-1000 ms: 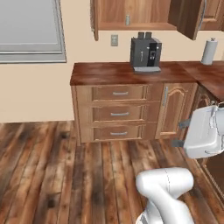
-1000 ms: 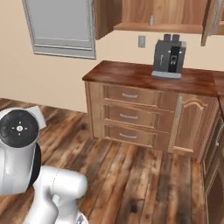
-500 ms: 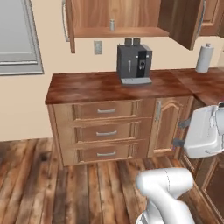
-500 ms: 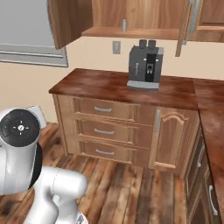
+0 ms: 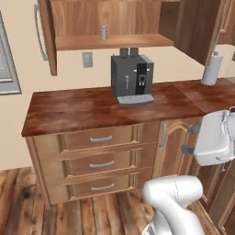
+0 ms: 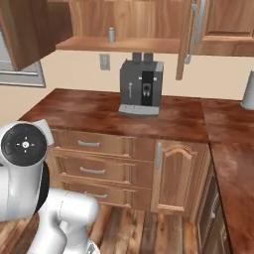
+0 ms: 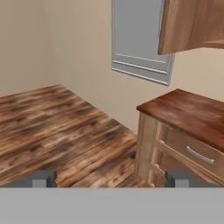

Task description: Collect the paprika, mayonnaise, and shaker from the cabinet and place them next to the stove.

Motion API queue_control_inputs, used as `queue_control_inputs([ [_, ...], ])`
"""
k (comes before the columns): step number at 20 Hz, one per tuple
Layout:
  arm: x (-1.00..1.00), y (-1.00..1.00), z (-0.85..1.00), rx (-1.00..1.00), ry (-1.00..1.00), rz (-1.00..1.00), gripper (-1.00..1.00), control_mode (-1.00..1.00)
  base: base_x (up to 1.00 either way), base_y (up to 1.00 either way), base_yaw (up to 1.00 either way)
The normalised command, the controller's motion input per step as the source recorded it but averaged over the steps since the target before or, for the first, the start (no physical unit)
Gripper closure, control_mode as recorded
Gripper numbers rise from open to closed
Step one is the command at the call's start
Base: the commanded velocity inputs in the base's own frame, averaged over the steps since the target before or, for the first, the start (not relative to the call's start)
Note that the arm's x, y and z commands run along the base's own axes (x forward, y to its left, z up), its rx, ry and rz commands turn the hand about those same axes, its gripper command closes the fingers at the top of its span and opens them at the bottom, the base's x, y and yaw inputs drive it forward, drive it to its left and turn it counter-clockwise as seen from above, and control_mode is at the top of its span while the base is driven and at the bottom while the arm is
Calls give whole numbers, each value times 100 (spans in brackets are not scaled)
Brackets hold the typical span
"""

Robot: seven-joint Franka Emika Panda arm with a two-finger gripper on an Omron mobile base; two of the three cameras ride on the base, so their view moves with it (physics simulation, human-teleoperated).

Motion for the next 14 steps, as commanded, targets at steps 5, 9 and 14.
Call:
queue_control_inputs([
  [5,0,0,0,0,0,0,-100,100,62,7,-30],
  [9,0,0,0,0,0,0,-100,100,55,21,-26],
  [14,0,0,0,0,0,0,-100,100,44,35,-14],
])
